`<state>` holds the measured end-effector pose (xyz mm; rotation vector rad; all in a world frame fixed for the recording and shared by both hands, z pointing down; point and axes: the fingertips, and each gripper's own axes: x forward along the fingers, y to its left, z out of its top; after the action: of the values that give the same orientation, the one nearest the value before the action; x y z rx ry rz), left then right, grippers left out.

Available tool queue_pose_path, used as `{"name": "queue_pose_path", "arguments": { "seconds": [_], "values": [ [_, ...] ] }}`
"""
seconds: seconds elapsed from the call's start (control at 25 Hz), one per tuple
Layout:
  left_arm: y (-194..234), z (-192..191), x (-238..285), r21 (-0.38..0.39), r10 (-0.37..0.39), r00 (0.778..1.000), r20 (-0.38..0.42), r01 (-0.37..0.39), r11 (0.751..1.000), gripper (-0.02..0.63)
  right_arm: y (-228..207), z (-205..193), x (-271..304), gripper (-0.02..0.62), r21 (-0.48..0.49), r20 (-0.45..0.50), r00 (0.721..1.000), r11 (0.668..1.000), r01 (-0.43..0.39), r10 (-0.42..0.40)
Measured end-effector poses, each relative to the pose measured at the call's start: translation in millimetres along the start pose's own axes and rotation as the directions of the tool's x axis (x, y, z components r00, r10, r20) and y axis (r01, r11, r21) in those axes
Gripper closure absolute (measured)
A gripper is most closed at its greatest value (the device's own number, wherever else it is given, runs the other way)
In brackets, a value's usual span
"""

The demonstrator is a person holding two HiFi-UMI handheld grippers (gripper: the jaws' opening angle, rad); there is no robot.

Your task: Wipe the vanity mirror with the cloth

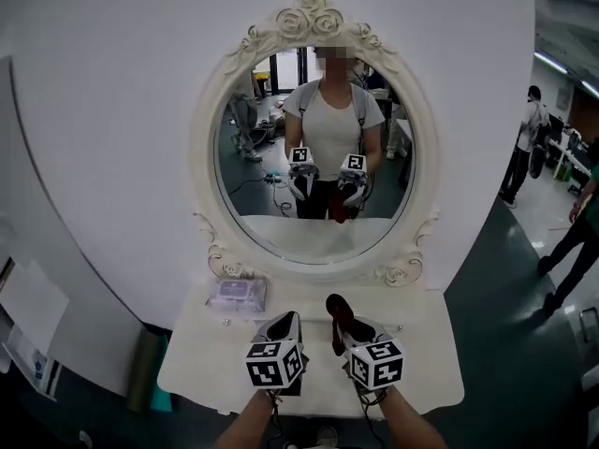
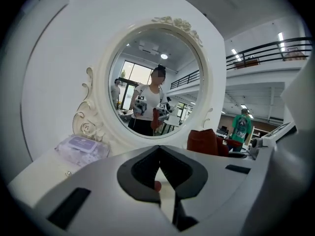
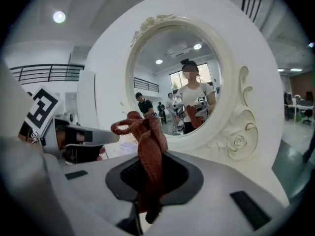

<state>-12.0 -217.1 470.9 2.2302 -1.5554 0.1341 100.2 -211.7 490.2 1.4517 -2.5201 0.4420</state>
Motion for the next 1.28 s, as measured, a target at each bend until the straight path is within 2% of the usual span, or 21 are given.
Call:
{"name": "queue_pose_path", "arguments": {
  "seconds": [0.16, 0.48, 0.8, 1.28],
  "values": [
    [2.8, -17.2, -16.2, -0.012, -0.030, 0.999, -0.033, 0.029, 1.000, 0.595, 15.1, -8.8, -13.0, 0.535, 0.078, 0.034, 0.998, 0.995, 0.055, -0.057],
    [4.8, -28.3, -42.2, 0.009, -0.084, 0.996, -0.043, 0.085, 0.996, 0.595, 37.4, -25.9, -34.6, 0.535, 0.110, 0.031, 0.991, 0.986, 0.128, -0.133],
    [-1.8, -40.0, -57.2, 0.006, -0.086, 0.995, -0.060, 0.086, 0.996, 0.595, 49.6, -31.8, -39.0, 0.535, 0.139, 0.022, 0.993, 0.984, 0.112, -0.117],
    [2.7, -36.3, -61.5, -0.018, -0.045, 0.998, -0.033, 0.045, 0.999, 0.595, 50.0, -23.9, -42.2, 0.535, 0.122, 0.024, 0.995, 0.988, 0.096, -0.099]
  ]
}}
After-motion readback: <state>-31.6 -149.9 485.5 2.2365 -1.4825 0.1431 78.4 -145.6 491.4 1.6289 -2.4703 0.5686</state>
